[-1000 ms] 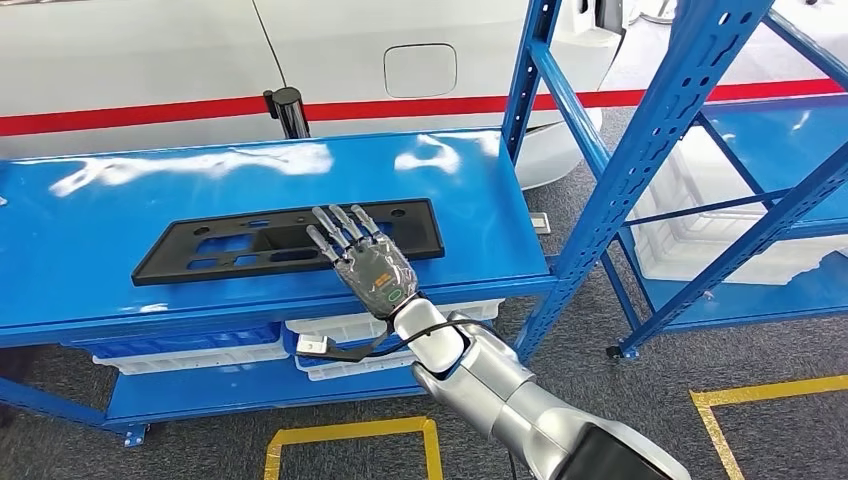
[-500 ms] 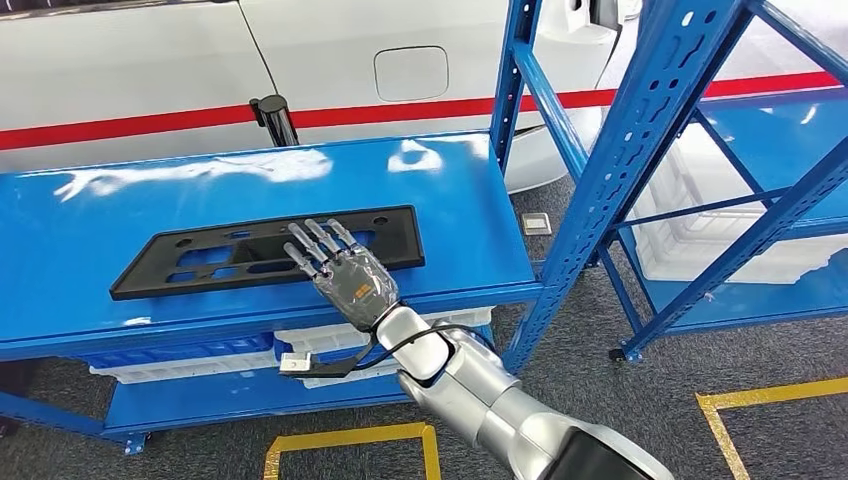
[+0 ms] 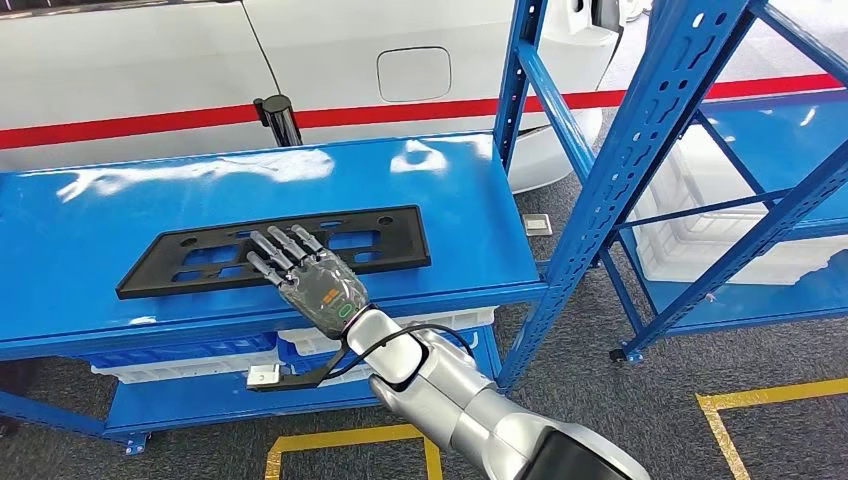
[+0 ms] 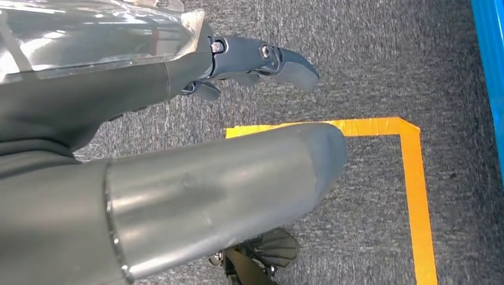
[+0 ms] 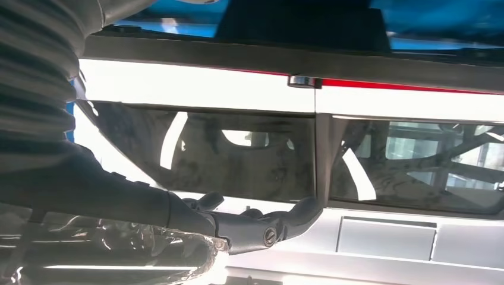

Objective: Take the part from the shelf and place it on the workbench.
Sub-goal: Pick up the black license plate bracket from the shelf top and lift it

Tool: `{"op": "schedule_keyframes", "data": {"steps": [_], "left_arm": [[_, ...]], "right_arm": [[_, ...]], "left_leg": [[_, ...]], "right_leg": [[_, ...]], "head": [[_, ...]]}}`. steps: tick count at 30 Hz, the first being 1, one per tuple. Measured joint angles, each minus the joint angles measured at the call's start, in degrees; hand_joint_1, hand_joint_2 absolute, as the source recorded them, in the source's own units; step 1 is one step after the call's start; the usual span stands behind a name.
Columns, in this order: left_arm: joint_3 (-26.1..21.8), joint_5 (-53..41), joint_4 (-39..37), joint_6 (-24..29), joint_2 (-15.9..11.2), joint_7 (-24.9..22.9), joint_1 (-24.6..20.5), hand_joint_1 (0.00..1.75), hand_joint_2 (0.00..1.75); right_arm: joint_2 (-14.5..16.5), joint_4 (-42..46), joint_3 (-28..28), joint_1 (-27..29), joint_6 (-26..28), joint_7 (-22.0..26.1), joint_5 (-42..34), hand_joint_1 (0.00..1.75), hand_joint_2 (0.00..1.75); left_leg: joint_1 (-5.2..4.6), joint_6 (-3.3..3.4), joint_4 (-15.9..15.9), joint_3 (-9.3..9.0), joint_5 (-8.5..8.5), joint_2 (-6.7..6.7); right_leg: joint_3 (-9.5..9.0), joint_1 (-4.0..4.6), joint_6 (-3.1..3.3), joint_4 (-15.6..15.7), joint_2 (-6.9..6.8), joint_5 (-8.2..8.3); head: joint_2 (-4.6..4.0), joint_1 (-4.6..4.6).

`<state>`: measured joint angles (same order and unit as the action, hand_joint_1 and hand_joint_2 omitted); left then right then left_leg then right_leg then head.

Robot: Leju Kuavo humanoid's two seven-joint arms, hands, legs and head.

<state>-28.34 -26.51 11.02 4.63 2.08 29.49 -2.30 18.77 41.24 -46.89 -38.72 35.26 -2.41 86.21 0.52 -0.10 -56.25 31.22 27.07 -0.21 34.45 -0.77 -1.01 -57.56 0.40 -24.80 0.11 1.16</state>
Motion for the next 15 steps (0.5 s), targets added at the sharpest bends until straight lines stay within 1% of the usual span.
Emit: {"op": "schedule_keyframes", "data": {"steps": [5, 12, 15], "left_arm": [[0.0, -0.1, 0.0, 0.7, 0.0, 0.0, 0.0, 0.0, 0.0], [-0.3, -0.7, 0.0, 1.2, 0.0, 0.0, -0.6, 0.0, 0.0], [-0.3, -0.7, 0.0, 1.3, 0.1, 0.0, -0.8, 0.0, 0.0]], "right_arm": [[1.1, -1.1, -0.3, -0.7, -1.0, 0.0, -0.9, 0.0, 1.75], [1.5, -2.9, -3.9, -2.7, -2.9, -1.6, -8.2, 0.0, 1.75], [1.6, -3.6, -5.5, -3.5, -3.3, -2.0, -9.8, 0.0, 1.75]], "left_leg": [[-0.09, 0.01, 0.0, 0.01, 0.01, -0.01], [-0.1, 0.02, 0.0, 0.01, 0.01, -0.01], [-0.1, 0.02, 0.0, 0.0, 0.01, -0.01]], "right_leg": [[-0.03, -0.13, 0.0, 0.0, 0.0, 0.0], [-0.02, -0.15, -0.01, 0.0, 0.0, 0.0], [-0.02, -0.15, -0.01, 0.0, 0.0, 0.0]], "head": [[0.0, 0.0], [0.0, 0.0], [0.0, 0.0]]}}
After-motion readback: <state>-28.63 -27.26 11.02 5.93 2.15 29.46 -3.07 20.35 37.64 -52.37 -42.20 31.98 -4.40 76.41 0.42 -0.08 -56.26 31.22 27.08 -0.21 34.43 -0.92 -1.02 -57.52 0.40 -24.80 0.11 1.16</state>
